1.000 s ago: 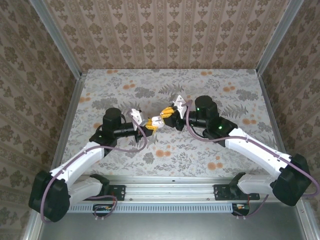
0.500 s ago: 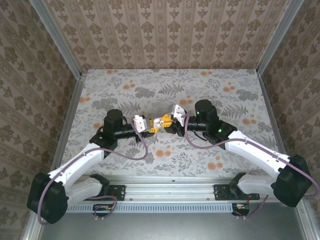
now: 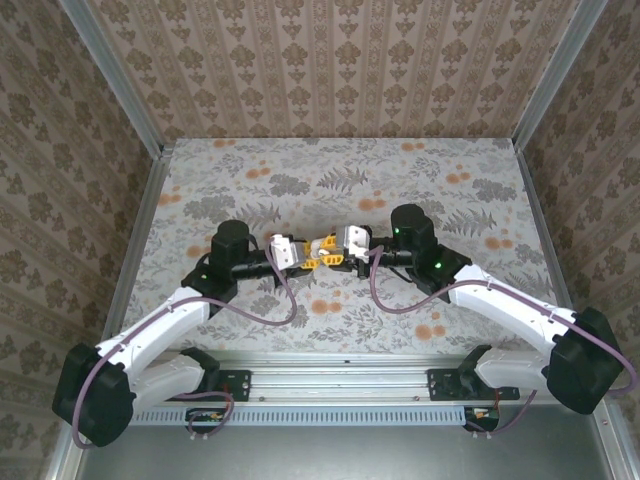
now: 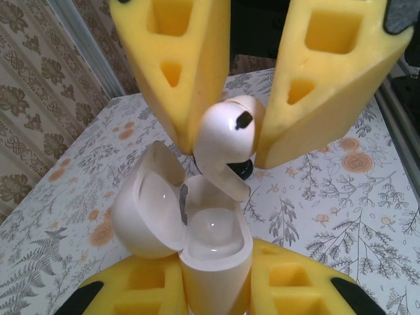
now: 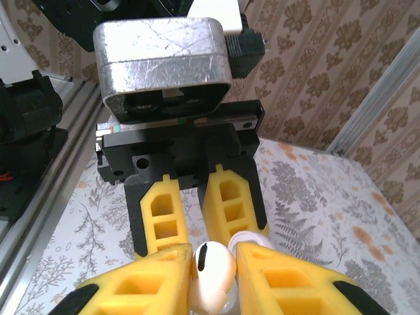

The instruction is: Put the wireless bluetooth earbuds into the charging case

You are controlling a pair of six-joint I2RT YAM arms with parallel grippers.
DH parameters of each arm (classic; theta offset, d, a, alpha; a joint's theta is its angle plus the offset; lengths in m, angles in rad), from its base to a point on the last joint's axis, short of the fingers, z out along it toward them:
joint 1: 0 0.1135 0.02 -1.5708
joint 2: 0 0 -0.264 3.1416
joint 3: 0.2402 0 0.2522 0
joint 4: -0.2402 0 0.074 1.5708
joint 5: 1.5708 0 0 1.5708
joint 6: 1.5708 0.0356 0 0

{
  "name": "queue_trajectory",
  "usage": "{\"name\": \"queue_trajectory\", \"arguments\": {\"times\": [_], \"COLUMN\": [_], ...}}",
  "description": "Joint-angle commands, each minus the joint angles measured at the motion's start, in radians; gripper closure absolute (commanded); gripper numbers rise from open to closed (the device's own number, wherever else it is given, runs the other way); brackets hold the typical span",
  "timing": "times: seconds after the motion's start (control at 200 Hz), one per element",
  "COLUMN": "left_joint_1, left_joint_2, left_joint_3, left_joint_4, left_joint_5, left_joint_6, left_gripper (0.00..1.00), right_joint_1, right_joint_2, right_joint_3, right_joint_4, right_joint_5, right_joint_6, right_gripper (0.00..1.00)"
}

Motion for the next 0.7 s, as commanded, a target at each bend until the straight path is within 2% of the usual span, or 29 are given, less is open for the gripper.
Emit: {"name": "queue_trajectory", "arguments": {"times": [0.0,0.335,0.695], "left_joint_1": [-0.006,-0.008,-0.019], "left_joint_2": [-0.017,-0.012,-0.007], "left_joint_3": [0.009,0.007,0.000], "left_joint_4": [0.020,0.092,0.139], "left_joint_5": [0.003,0.019,0.031], "left_joint_6": [0.031,-0.044,-0.106], "left_gripper": [0.80,0.81,0.81], "right_joint_1": [0.004,0.005,-0.001], "right_joint_2": [0.005,0.048,0.075], "right_joint_3": [-0.014,-0.006,-0.026], "right_joint_4": [0.067,0.117,0.239], "right_joint_5": [-0.060,-0.118,-0.086], "right_joint_6": [-0.055,-0.034,0.018], "right_gripper": [0.75,0.76,0.77]}}
